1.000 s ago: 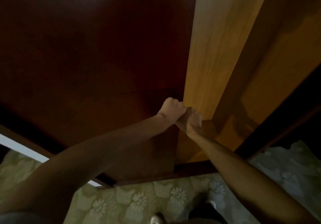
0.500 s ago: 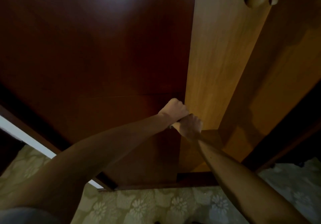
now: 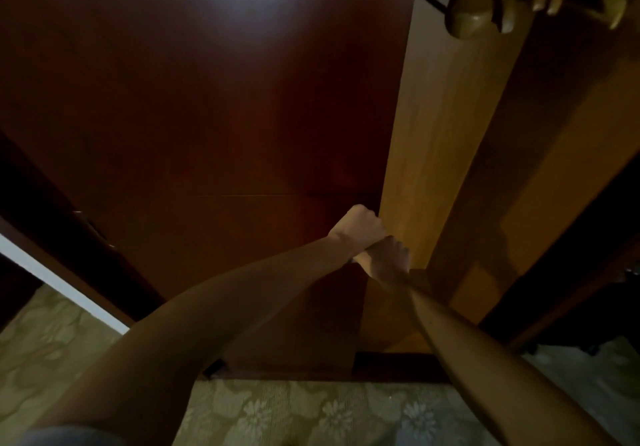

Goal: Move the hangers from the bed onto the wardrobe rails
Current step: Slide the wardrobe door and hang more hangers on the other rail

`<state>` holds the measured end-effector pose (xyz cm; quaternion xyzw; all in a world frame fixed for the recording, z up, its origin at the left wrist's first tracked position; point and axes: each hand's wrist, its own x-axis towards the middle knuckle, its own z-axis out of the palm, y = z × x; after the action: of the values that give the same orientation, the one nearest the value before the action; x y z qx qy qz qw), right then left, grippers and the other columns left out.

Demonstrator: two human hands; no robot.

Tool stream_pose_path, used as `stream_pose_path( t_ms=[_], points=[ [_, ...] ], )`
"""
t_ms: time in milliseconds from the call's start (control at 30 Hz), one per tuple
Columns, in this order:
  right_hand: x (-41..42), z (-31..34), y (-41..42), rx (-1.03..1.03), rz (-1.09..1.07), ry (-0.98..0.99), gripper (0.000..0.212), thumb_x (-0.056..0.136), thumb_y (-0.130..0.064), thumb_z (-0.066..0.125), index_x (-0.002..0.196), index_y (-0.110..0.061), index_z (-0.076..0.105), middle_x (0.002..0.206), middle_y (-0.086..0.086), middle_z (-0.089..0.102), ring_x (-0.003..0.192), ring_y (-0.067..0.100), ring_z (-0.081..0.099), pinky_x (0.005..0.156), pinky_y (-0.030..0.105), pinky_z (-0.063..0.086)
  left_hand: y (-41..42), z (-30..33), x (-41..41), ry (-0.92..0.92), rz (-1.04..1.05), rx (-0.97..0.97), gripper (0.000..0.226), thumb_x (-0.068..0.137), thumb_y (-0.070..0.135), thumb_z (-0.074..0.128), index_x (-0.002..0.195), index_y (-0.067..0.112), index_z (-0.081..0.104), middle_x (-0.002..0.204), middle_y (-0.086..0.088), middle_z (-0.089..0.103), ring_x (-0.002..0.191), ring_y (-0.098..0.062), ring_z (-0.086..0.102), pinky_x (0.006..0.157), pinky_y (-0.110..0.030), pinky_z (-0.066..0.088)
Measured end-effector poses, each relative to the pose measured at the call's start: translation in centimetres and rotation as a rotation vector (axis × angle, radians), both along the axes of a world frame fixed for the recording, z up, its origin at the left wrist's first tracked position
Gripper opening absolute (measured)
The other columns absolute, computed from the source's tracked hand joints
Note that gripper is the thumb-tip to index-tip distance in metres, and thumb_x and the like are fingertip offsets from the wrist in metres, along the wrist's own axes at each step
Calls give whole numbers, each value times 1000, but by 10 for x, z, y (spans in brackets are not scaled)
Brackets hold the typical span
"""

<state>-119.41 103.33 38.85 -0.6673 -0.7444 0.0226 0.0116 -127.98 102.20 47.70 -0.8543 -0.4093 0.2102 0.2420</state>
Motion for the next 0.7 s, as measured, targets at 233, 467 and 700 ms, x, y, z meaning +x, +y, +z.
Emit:
stream_pose_path(
  t_ms=[233,467,700],
  points=[
    [42,-2,5,-11,-94,47,25,102,-33,52,98,-12,66,103,4,69,95,19,68,69,27,48,1,4,40,-58,11,-24,35,99,11,57,68,17,43,69,4,44,70,-13,49,65,-28,39],
    [78,1,6,2,-139,33,23,98,-31,58,111,-13,67,112,5,70,99,21,70,77,33,58,1,9,72,-73,9,-57,18,98,14,60,84,23,53,77,6,50,70,-11,50,63,-28,37],
    [103,9,2,-34,-216,44,26,101,-32,54,109,-11,68,111,6,71,101,22,70,77,33,56,5,12,98,-88,-48,-36,28,97,18,62,78,21,42,72,3,40,77,-14,57,66,-29,38]
  ],
)
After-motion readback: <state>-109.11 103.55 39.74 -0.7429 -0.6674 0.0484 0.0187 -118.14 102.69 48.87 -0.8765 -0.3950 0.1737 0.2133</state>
